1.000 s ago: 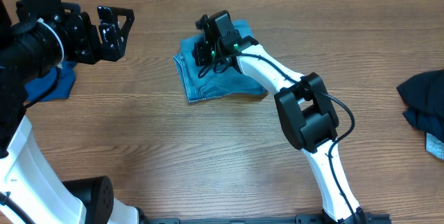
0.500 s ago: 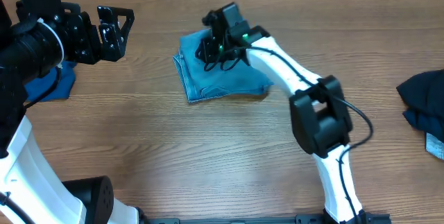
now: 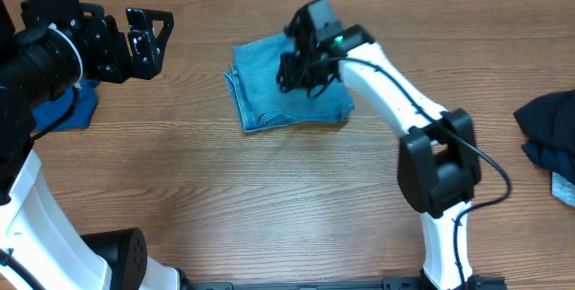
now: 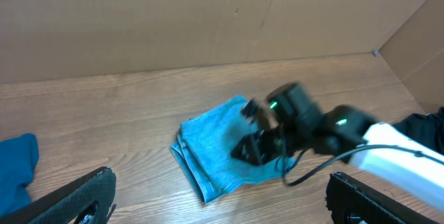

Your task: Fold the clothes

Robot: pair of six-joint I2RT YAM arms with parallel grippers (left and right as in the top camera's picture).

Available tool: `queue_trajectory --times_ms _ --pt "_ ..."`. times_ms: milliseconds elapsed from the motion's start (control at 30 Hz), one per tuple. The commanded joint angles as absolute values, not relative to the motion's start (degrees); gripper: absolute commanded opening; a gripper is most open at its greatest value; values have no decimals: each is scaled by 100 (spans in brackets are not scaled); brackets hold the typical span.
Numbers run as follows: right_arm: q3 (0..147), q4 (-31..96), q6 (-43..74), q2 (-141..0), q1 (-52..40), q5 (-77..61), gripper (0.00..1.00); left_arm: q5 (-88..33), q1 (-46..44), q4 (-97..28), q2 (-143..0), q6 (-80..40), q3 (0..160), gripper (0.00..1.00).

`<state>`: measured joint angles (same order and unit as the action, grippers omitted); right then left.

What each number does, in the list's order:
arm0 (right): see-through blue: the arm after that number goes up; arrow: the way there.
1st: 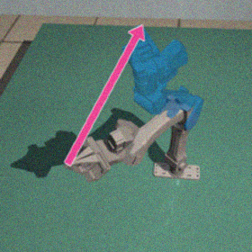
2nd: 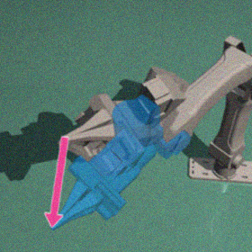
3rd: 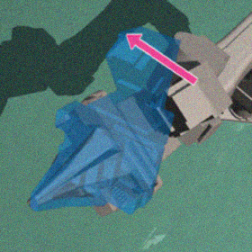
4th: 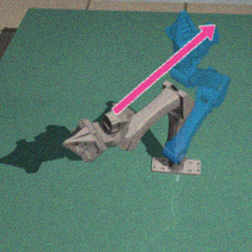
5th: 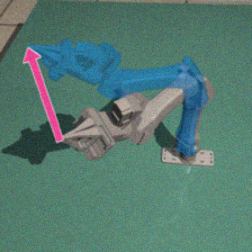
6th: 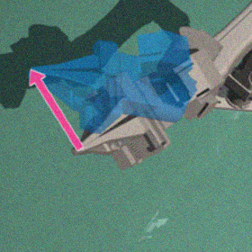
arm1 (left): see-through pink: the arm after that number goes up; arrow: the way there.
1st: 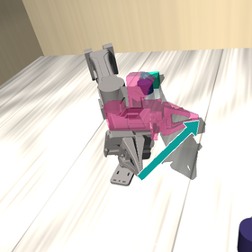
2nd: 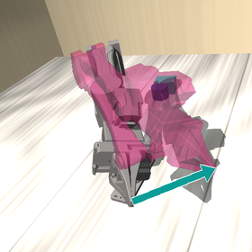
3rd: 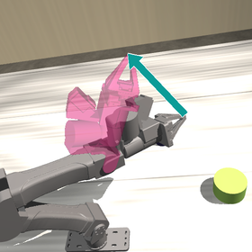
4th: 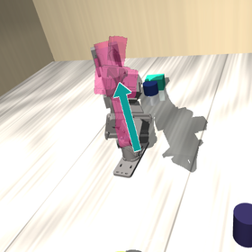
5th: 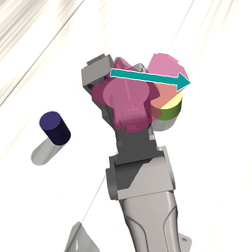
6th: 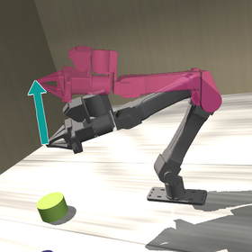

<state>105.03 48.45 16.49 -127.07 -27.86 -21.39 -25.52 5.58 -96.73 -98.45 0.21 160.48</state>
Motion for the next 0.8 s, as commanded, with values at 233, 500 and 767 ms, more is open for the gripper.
queue_trajectory --times_ms 233,500,767 --pt "10184 4838 1651 -13141 -3225 -1992 24 -2641 543 -9677 -9870 89 16027 100" --pt "10685 5295 1037 -12475 -2906 -1737 39 -2641 543 -9677 -9870 91 16027 100" --pt "11469 5896 1039 -10949 -2126 -1739 83 -2641 543 -9677 -9870 89 16027 100"
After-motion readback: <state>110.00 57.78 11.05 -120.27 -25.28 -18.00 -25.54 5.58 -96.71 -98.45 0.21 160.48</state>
